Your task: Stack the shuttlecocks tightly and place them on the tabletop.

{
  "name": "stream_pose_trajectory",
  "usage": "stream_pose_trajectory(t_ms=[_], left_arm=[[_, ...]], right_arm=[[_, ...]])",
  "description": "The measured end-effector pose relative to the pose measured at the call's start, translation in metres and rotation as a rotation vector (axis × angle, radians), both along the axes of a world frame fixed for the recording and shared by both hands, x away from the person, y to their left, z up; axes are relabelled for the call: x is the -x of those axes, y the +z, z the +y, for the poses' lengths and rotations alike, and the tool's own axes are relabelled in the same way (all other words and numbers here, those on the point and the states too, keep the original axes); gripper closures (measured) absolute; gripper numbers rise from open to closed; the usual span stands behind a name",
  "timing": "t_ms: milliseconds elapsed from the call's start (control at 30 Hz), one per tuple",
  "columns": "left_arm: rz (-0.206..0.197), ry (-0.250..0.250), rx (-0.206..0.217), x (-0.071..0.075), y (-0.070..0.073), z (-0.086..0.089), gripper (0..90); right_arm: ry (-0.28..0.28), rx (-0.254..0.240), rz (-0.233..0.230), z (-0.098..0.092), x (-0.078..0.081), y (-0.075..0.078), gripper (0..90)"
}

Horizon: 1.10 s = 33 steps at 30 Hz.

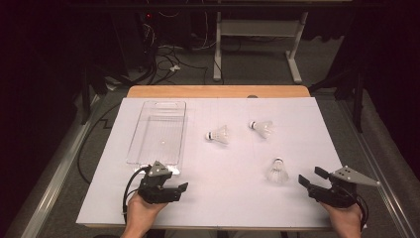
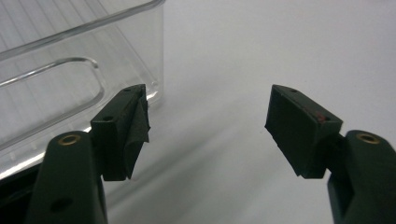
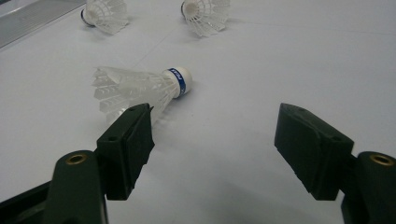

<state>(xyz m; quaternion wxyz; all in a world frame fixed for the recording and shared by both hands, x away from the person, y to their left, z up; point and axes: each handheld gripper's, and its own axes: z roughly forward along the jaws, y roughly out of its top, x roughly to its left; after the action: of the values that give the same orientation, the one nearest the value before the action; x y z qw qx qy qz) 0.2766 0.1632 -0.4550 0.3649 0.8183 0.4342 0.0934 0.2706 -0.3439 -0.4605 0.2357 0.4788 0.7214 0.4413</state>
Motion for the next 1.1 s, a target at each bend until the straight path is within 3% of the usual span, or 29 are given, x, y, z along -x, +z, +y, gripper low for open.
stream_pose_trajectory(t_ms=[200, 233, 500, 1100], left_arm=[[-0.013, 0.033, 0.019, 0.001, -0.001, 0.010, 31.0], [-0.031, 0.023, 0.028, 0.000, -0.002, 0.012, 31.0], [-0.037, 0.066, 0.041, 0.003, -0.001, 0.022, 30.9], [-0.061, 0.145, 0.041, 0.006, -0.001, 0.046, 30.9]], right_arm=[[0.000, 0.001, 0.001, 0.000, 0.000, 0.000, 28.4], [0.000, 0.000, 0.001, 0.000, 0.000, 0.000, 28.4], [0.000, 0.000, 0.001, 0.000, 0.000, 0.000, 28.4], [-0.001, 0.002, 0.003, 0.000, 0.000, 0.000, 28.4]])
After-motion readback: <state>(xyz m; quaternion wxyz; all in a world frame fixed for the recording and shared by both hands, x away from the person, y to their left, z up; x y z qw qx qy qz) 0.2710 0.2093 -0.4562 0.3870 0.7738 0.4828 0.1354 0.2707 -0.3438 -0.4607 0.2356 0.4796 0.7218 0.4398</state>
